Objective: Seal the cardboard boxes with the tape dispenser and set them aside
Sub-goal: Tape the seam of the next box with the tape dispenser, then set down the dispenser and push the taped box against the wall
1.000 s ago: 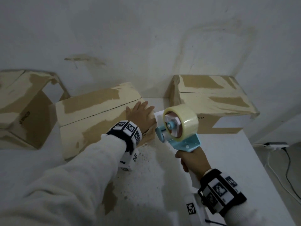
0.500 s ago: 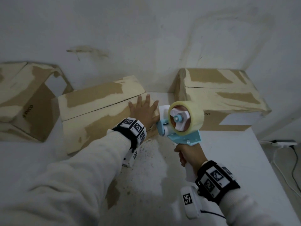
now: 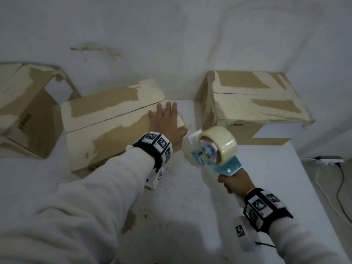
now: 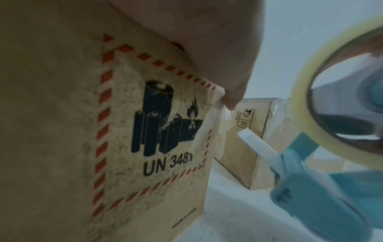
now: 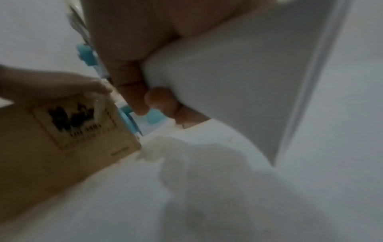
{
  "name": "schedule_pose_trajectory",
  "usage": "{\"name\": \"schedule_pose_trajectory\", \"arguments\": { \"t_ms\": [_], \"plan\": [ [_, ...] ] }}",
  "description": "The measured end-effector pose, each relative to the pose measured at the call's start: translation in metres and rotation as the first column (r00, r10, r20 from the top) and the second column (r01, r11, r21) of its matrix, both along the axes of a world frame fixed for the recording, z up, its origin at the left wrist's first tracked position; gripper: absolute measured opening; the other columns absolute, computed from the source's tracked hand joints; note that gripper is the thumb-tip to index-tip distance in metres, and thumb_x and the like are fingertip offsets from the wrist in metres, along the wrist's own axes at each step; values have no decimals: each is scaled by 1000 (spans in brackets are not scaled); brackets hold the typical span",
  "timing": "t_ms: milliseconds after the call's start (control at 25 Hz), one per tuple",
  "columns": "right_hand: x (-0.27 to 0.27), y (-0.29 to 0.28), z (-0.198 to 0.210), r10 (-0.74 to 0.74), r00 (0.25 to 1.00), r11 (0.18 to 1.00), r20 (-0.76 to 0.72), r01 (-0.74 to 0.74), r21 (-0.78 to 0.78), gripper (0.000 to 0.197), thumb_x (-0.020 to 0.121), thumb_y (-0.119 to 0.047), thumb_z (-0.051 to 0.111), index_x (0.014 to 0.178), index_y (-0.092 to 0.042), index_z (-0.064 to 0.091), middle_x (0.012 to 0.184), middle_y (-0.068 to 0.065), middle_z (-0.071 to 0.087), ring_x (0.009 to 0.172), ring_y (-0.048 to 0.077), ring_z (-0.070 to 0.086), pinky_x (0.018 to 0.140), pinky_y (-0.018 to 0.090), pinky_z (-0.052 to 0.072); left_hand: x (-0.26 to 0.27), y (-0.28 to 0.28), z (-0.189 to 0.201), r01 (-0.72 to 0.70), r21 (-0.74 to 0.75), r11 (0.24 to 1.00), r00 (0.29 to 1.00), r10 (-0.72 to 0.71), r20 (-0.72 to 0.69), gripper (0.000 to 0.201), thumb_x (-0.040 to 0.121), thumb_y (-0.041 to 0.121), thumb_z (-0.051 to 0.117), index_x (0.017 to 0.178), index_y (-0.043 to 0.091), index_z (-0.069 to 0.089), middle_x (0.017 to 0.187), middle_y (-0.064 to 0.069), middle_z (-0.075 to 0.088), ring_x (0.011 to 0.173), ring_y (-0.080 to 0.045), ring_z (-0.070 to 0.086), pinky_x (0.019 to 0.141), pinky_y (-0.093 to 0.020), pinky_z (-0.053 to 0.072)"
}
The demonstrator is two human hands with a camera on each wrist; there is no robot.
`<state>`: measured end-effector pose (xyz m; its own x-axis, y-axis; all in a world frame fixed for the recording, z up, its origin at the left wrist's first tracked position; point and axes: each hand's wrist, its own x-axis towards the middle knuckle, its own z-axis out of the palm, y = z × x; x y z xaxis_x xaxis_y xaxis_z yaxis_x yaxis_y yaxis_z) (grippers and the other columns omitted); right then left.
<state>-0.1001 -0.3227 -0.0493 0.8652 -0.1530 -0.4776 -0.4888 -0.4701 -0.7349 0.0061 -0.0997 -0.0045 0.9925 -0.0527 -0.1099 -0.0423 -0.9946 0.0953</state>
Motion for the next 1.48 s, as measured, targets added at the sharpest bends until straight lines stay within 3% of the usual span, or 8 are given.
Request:
{"name": "schedule_pose_trajectory", "arguments": {
  "t_ms": [80,200,320,520,840,1120,1320,1480],
  "plan": [
    [-1,-17,-4,258,965,929,-47,-261,-260,11,75,-11,67,85,-8,61,79,10,63,71,28,61,62,30,42,0,-1,-2,2,15,1000,1000,-2,-5,88,89,61,36,150,9,-1,160,-9,-2,146,-36,-2,117,-54,5],
    [-2,-30,-15,648,728,575,-223,-660,-484,41,81,-31,61,118,-18,51,117,4,60,107,27,59,81,30,44,-1,-1,-3,12,7,1000,1000,-12,-8,89,89,62,36,150,8,-1,160,-9,-3,146,-36,-3,118,-50,5],
    [3,-29,-30,769,589,418,-249,-758,-500,45,81,-31,57,123,-20,42,122,5,51,112,28,54,87,35,40,-1,0,-4,56,17,998,998,-56,-8,94,86,67,37,150,9,1,160,-8,-1,147,-35,-1,119,-48,5],
    [12,-25,-48,845,433,153,-313,-757,-635,52,83,-30,58,127,-24,32,124,8,43,114,27,44,78,34,25,-4,0,-4,190,21,982,981,-189,-33,97,82,70,40,151,12,3,161,-5,0,147,-31,0,119,-46,7],
    [28,-4,-44,818,549,280,-174,-643,-713,49,80,-8,53,127,-20,48,127,11,44,122,30,37,113,47,13,-6,-1,-3,210,39,977,978,-209,-22,97,82,69,42,151,12,3,160,-4,0,147,-31,-1,119,-45,7],
    [23,40,-35,847,470,201,-248,-715,-670,51,83,-13,54,133,-20,42,130,12,40,124,29,35,106,49,24,-9,8,2,237,-90,967,971,-238,3,99,81,43,59,150,10,-2,159,-11,-7,147,-30,-2,121,-41,5],
    [13,81,-36,875,413,175,-252,-756,-631,55,82,-14,57,134,-19,41,131,13,39,123,30,35,99,44,31,-20,28,3,261,-98,960,965,-258,40,92,84,53,54,150,10,7,159,-10,3,147,-28,0,120,-44,3],
    [25,80,-22,819,525,303,-230,-737,-604,55,75,-11,62,127,-18,46,130,10,39,123,31,35,98,41,31,-35,60,6,221,-168,961,973,-208,96,91,83,54,54,150,13,8,160,-5,3,148,-23,0,119,-42,-1]
  ]
}}
